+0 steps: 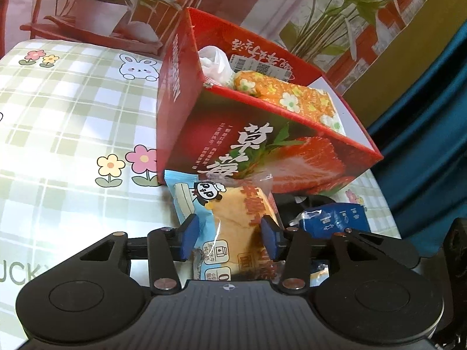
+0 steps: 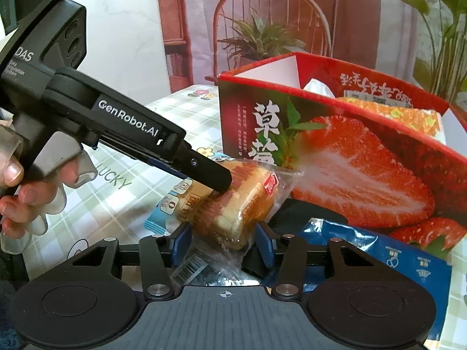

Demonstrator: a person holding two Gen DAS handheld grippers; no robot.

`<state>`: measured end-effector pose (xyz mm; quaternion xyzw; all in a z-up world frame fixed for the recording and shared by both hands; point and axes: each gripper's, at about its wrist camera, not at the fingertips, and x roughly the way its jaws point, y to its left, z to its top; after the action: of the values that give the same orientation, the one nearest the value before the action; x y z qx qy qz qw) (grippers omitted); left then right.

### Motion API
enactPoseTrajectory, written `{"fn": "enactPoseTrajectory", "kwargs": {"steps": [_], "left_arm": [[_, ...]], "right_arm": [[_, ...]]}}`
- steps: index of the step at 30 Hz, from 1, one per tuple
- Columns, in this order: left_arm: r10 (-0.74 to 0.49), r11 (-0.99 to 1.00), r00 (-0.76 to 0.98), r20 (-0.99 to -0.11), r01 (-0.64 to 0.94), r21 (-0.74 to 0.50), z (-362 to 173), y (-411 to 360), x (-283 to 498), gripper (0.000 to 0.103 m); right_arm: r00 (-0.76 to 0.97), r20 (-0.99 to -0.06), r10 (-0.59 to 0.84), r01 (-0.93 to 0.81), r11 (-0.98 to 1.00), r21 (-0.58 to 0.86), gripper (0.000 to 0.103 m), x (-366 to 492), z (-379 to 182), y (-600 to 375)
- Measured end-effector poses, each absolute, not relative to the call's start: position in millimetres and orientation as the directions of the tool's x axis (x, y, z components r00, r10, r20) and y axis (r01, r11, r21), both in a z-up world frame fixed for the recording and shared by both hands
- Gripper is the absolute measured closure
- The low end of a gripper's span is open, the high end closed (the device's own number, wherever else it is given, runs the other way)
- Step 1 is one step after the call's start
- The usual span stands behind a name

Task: Organize soft objects
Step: 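Close the left and right grippers on the wrapped bun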

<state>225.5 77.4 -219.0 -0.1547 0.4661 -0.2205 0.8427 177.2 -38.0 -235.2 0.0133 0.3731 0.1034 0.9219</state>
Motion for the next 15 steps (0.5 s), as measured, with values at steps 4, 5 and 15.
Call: {"fn": "enactPoseTrajectory", "kwargs": {"steps": [4, 5, 15], "left_arm": [[-0.524, 0.851, 0.468, -0.712, 0.251, -0.461, -213.5, 72.7, 219.1, 0.055], [-0.528, 0.849, 0.466, -0.71, 0.26, -0.46, -212.3, 71.2, 218.0, 0.055], [-0.547, 0.837, 0.449, -0.706, 0.304, -0.455, -216.1, 70.3, 211.3, 0.065]], "right_arm": [[0.704, -0.683, 0.197, -0.172, 0.979, 0.106, 0.058, 175.4, -233.6, -39.3], [0.704, -0.682, 0.196, -0.17, 0.98, 0.106, 0.058, 174.8, -233.4, -40.2], [0.71, -0.678, 0.191, -0.136, 0.982, 0.134, 0.059, 168.5, -232.6, -55.0]]}}
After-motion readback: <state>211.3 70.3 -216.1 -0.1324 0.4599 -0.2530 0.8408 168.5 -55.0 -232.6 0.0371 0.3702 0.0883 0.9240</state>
